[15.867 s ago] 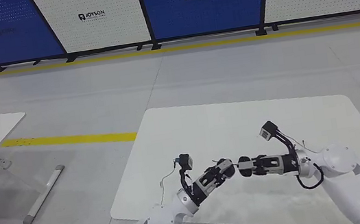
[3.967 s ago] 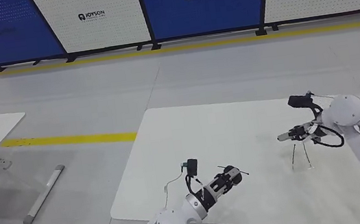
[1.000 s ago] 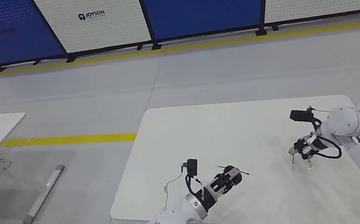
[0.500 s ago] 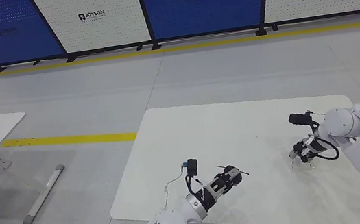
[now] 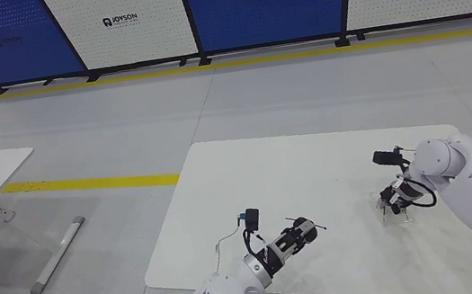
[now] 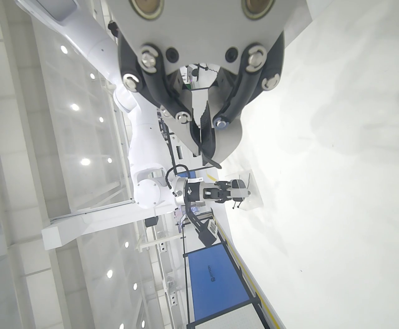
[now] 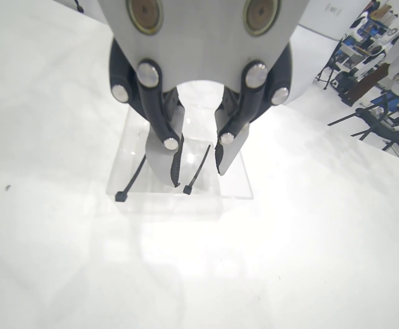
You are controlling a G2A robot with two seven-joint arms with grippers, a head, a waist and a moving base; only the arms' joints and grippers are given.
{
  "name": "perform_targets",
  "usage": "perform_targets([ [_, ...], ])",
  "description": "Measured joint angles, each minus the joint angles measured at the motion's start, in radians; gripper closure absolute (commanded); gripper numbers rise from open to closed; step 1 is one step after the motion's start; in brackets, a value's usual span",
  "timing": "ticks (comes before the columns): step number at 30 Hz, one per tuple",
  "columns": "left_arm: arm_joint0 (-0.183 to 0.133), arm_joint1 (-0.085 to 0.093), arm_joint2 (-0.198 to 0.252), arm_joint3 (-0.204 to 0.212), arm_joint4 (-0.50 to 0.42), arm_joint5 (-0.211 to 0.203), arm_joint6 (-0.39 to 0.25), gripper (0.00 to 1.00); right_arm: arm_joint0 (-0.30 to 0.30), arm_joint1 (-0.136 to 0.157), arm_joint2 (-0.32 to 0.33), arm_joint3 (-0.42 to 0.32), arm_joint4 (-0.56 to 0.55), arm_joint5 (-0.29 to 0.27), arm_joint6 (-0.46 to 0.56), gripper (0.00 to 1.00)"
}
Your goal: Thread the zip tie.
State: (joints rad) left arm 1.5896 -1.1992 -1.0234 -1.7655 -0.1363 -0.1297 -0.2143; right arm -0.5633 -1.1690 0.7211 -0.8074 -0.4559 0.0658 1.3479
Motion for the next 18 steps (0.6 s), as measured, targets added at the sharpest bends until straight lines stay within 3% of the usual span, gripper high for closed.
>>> perform_targets([
  [5, 0.000, 0.000, 0.000, 0.000, 0.000, 0.000, 0.000, 1.00, 0.023, -0.021, -0.020, 0.054, 0.005, -0.010, -0.007, 0.80],
  [10, 0.000, 0.000, 0.000, 0.000, 0.000, 0.000, 0.000, 1.00, 0.045, -0.040, -0.035, 0.103, 0.011, -0.025, -0.009, 1.00],
  [18, 0.000, 0.000, 0.000, 0.000, 0.000, 0.000, 0.000, 1.00, 0.067, -0.058, -0.043, 0.156, 0.019, -0.066, -0.009, 1.00],
])
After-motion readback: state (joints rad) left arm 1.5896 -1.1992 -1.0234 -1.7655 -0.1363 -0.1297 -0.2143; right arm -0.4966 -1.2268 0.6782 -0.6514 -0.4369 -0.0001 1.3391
